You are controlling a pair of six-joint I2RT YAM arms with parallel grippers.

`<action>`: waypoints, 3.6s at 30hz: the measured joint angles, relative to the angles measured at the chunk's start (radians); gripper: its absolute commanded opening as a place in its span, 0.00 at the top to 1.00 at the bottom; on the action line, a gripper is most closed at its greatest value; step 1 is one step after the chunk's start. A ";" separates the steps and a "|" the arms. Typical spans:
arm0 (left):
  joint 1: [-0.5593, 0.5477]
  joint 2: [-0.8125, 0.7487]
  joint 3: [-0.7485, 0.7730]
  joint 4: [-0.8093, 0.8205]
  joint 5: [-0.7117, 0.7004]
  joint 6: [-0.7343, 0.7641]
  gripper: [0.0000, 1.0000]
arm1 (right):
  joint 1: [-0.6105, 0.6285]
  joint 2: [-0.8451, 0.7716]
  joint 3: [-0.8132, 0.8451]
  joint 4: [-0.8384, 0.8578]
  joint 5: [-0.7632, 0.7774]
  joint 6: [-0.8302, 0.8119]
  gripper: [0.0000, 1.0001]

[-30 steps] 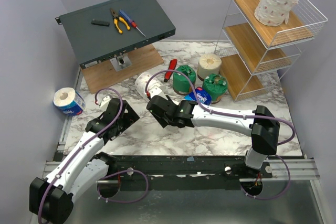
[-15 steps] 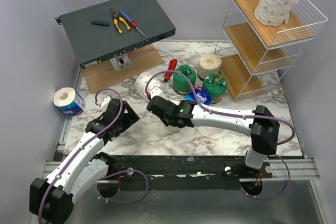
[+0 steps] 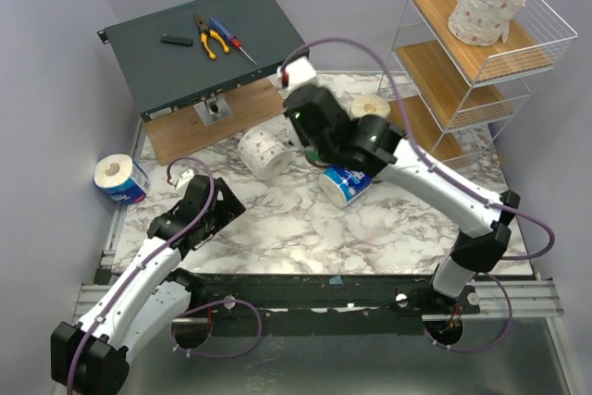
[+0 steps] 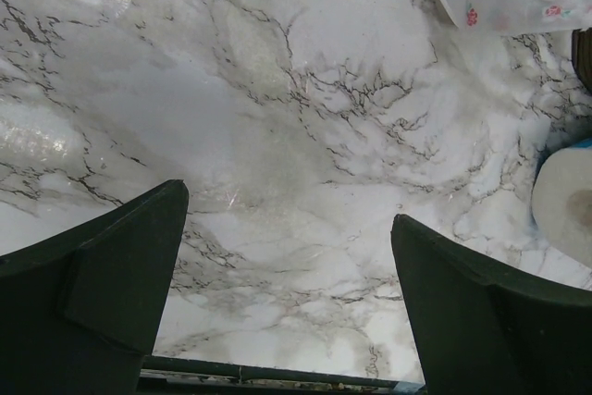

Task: Place and organize the paper towels onto the shelf
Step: Pick up the paper towel from the center of the board, then place the paper towel on the shelf.

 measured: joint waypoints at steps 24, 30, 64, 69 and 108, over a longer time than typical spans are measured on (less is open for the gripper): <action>0.001 0.034 0.093 0.005 0.114 0.083 0.04 | -0.212 0.124 0.452 0.823 0.439 -0.734 0.68; 0.001 0.072 0.097 0.013 0.131 0.101 0.05 | -0.288 0.112 0.426 0.969 0.447 -0.814 0.68; 0.001 0.139 0.114 0.017 0.150 0.119 0.07 | -0.403 0.178 0.410 1.066 0.359 -0.776 0.67; 0.001 0.139 0.114 0.024 0.150 0.120 0.07 | -0.403 0.216 0.406 1.076 0.359 -0.791 0.67; 0.001 0.159 0.134 0.023 0.150 0.123 0.08 | -0.579 0.245 0.389 1.022 0.307 -0.662 0.39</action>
